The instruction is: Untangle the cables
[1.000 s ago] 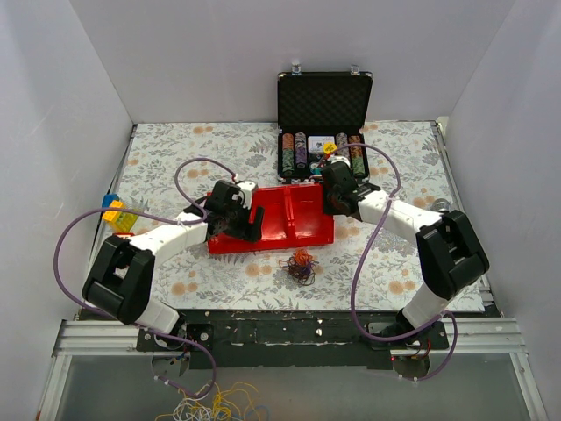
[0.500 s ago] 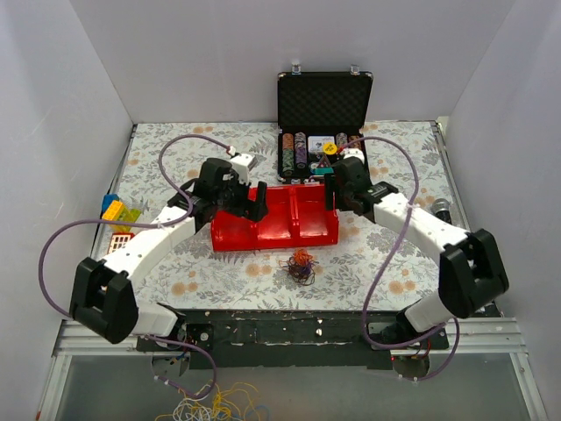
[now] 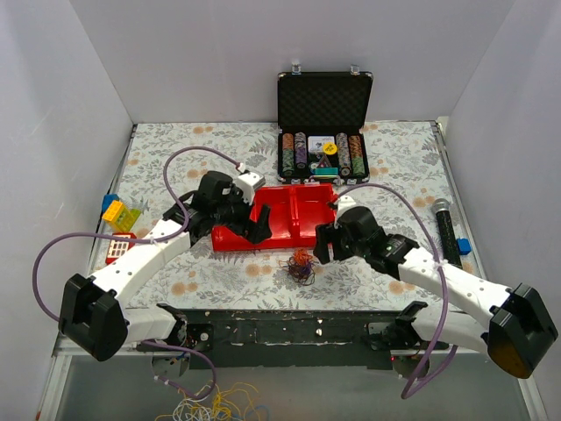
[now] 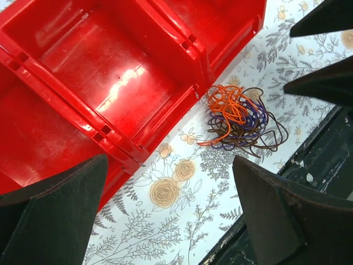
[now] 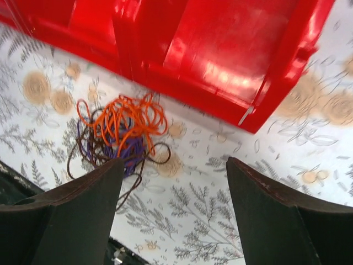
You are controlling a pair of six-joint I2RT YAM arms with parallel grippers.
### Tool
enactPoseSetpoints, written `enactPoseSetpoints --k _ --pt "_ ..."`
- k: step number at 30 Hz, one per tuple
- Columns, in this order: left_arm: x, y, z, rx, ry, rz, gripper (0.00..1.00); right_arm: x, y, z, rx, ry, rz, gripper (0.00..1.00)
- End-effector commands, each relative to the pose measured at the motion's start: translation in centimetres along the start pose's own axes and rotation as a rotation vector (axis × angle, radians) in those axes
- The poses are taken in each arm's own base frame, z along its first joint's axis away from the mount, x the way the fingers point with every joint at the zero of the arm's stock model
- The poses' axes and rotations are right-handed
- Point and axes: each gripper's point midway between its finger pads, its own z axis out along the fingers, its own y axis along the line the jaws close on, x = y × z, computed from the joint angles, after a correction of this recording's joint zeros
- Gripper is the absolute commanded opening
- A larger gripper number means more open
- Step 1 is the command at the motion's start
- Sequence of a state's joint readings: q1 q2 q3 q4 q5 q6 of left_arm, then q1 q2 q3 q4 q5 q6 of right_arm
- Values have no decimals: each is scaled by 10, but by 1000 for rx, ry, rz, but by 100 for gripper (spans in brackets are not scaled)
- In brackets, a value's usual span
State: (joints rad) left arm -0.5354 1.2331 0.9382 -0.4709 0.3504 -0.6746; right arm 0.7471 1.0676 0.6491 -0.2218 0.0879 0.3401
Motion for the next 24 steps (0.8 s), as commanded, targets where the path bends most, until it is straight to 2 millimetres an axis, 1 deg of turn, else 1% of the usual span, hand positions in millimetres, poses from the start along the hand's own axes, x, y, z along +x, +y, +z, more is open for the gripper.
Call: enactPoseSetpoints --k 1,4,7,13,14,15,17,19,21,22,23,24 --pt "11 -7 1 25 26 19 98 16 18 2 -34 18 36 85" --pt "16 -6 1 23 34 19 98 28 30 6 -30 39 14 87" --pt "17 -6 0 23 34 24 98 31 44 14 -43 33 -13 85" --pt "22 -5 -1 22 44 42 98 30 48 34 -32 -3 -42 78" --pt "23 -6 -1 25 46 42 98 34 47 37 -30 11 -50 75" --pt "24 -6 -1 29 49 47 98 37 46 40 -23 26 -53 71" --pt "25 -8 -1 42 51 52 98 45 46 43 -25 52 -54 56" --pt "26 -9 1 56 56 53 98 46 53 43 -65 32 -47 43" --pt "26 -13 3 78 59 54 98 46 60 37 -110 18 -45 30" --pt "25 -16 3 95 59 52 98 45 65 32 -142 5 -52 19" --pt "25 -20 4 116 59 51 98 44 71 26 -179 -10 -61 12" --pt "24 -24 5 134 58 54 98 44 75 21 -209 -22 -68 6"
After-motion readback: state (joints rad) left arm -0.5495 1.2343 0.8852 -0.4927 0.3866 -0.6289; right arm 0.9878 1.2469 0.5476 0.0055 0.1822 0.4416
